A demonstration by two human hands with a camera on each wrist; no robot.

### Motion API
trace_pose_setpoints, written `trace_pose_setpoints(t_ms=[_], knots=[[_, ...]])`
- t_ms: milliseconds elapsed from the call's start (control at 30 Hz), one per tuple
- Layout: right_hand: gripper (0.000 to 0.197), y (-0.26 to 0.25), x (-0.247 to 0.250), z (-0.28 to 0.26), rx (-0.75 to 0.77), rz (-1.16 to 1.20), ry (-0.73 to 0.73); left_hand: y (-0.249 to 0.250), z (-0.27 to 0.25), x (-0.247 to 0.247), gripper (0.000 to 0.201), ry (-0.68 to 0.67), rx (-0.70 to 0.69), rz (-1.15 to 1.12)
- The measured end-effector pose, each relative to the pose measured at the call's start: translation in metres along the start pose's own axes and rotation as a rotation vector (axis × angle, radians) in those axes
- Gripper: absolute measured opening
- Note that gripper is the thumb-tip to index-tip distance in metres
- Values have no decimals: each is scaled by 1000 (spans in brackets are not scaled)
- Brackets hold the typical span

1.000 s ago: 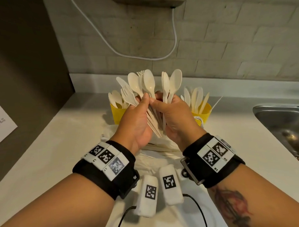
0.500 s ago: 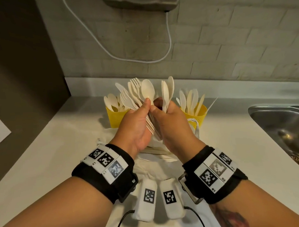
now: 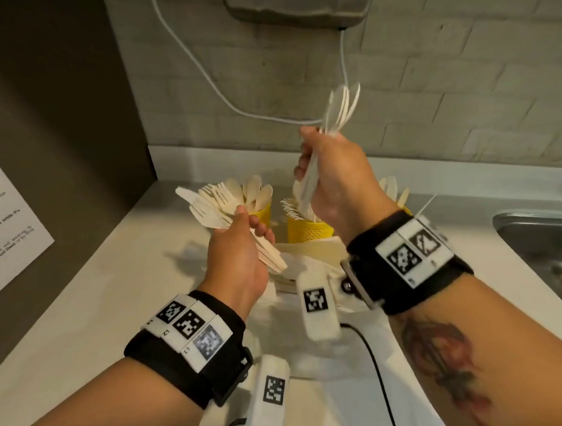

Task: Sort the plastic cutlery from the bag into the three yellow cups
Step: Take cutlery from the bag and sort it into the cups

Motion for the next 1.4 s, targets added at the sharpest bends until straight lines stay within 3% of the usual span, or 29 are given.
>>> trace_pose_setpoints(t_ms=[100, 233, 400, 533, 667, 800, 900, 1033, 1200, 1400], knots=[[9, 0, -32, 20, -25, 73, -10, 5, 1, 17, 25, 62, -14, -9], [17, 30, -67, 44, 71, -187, -97, 15, 2, 31, 22, 101, -44, -27], [16, 81, -59, 59, 88, -352, -84, 26, 1, 42, 10, 146, -125, -17], [14, 103, -48, 65, 67, -477, -61, 22, 6, 57, 11, 177, -94, -11], [37, 111, -44, 61, 41, -700, -79, 21, 8, 62, 9, 171, -82, 19], [51, 110, -40, 62, -9, -749, -121, 20, 10, 56, 15, 123, -100, 83], [60, 99, -39, 61, 60, -851, -126, 20, 10, 49, 26, 56, -115, 122], [45, 86, -42, 57, 166, -1094, -153, 21, 8, 44, 30, 4, -120, 162], [23, 86, -47, 55, 153, -1365, -228, 23, 3, 36, 11, -54, -122, 177], [29, 94, -47, 57, 30, -1539, -287, 26, 5, 38, 12, -78, -131, 185]])
Point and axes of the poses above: each hand's wrist, its own z-axis towards the middle knuckle, its own x-axis out of the back of the hand, y = z × x, the point moved 8 cm from there along z, towards the middle knuckle, and after that the axes turned 11 degrees about z, right-handed, at the moved point
